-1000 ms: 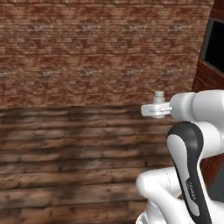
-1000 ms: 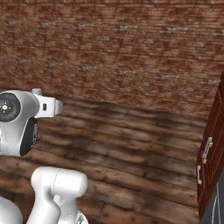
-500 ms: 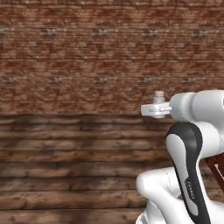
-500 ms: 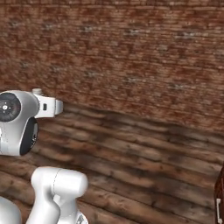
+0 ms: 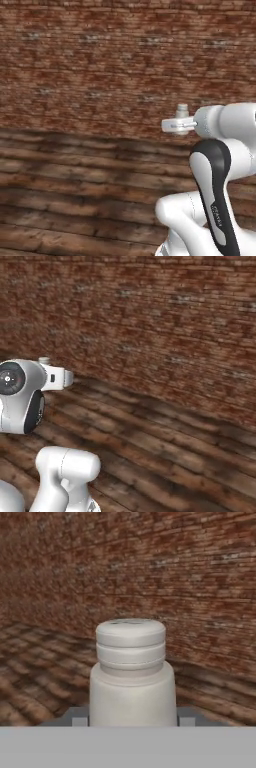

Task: Move the shaker and syrup bottle from the cabinet to the dining counter.

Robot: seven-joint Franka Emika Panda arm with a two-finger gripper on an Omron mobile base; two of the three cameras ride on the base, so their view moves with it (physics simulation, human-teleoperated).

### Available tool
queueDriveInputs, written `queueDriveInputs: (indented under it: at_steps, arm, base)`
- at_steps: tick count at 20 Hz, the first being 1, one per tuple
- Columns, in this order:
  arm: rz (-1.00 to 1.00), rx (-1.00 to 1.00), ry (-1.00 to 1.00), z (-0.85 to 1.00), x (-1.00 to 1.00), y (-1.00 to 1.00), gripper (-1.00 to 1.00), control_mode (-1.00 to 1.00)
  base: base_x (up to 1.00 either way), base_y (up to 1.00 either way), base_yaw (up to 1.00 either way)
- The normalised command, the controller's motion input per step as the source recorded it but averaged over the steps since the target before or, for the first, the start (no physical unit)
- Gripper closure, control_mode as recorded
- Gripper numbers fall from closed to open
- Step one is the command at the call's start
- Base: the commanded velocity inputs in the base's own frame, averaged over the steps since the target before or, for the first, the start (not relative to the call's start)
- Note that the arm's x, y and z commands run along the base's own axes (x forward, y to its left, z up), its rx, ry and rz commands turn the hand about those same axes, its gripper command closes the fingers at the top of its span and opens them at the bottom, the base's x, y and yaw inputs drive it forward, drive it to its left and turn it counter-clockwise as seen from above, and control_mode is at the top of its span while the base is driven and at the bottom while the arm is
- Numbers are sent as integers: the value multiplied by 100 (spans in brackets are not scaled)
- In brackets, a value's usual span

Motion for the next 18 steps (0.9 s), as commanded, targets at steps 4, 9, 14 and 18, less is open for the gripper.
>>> queueDriveInputs:
  at_steps: [4, 9, 14, 18]
  arm:
    - [0, 0, 0, 0, 0, 0, 100, 100]
    - [0, 0, 0, 0, 0, 0, 100, 100]
    - [0, 0, 0, 0, 0, 0, 100, 100]
    - [0, 0, 0, 0, 0, 0, 100, 100]
  base:
    - [69, 2, 53]
    - [59, 0, 63]
    - [58, 0, 62]
    - [65, 0, 56]
